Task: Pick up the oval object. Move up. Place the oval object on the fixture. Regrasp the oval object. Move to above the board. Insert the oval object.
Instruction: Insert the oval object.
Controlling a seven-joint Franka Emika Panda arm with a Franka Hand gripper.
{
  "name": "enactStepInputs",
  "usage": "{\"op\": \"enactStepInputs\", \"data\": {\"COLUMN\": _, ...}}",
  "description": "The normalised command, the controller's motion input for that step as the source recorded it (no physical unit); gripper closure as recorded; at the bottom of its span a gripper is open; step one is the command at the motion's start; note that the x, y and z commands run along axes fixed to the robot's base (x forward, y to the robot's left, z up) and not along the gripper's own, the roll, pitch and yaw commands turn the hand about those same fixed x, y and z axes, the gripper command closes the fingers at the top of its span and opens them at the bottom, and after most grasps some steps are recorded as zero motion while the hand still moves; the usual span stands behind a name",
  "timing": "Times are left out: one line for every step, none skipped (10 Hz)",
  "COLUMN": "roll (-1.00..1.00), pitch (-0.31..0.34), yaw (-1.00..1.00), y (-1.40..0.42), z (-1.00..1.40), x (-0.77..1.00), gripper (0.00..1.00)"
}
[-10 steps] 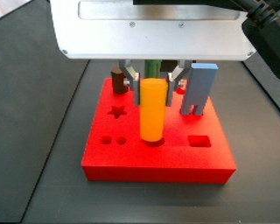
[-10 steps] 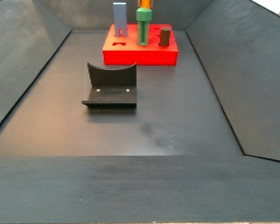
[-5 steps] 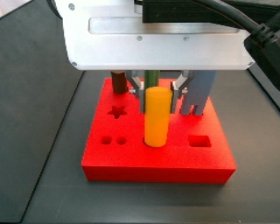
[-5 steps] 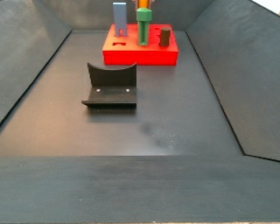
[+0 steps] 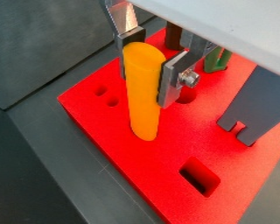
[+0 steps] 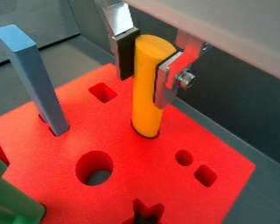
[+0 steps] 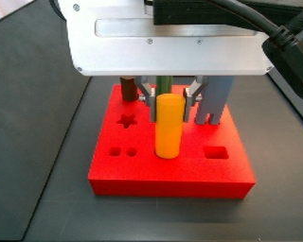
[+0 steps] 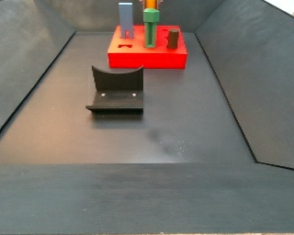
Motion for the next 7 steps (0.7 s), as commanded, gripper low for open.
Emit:
{"op": "enactStepInputs", "data": {"roll": 0.17, "pitch": -0.099, "yaw": 0.16, "y": 0.01, "z": -0.42, "x": 0.04, "gripper": 1.00}}
{"op": "enactStepInputs", "data": {"roll": 0.30, "pitch": -0.154, "yaw": 0.19, "y": 0.00, "z": -0.56, "x": 0.00, "gripper": 1.00}}
{"op": "enactStepInputs", "data": {"roll": 0.30, "pitch": -0.153, "yaw": 0.15, "y": 0.00, "z": -0.58, "x": 0.00, "gripper": 1.00}}
{"op": "enactStepInputs", "data": {"roll": 0.25, "pitch": -0.170, "yaw": 0.05, "y": 0.00, "z": -0.63, "x": 0.00, "gripper": 1.00}}
{"op": "enactStepInputs", "data": {"roll": 0.19, "pitch": -0.206, "yaw": 0.00, "y": -0.02, "z": -0.67, "x": 0.00, "gripper": 1.00}}
{"op": "enactStepInputs", "data": {"roll": 0.13, "pitch": -0.231, "yaw": 0.00, "y": -0.06, "z": -0.73, "x": 0.00, "gripper": 1.00}}
{"op": "enactStepInputs", "data": {"roll": 0.10, "pitch": -0.221, "yaw": 0.00, "y": -0.04, "z": -0.77, "x": 0.00, "gripper": 1.00}}
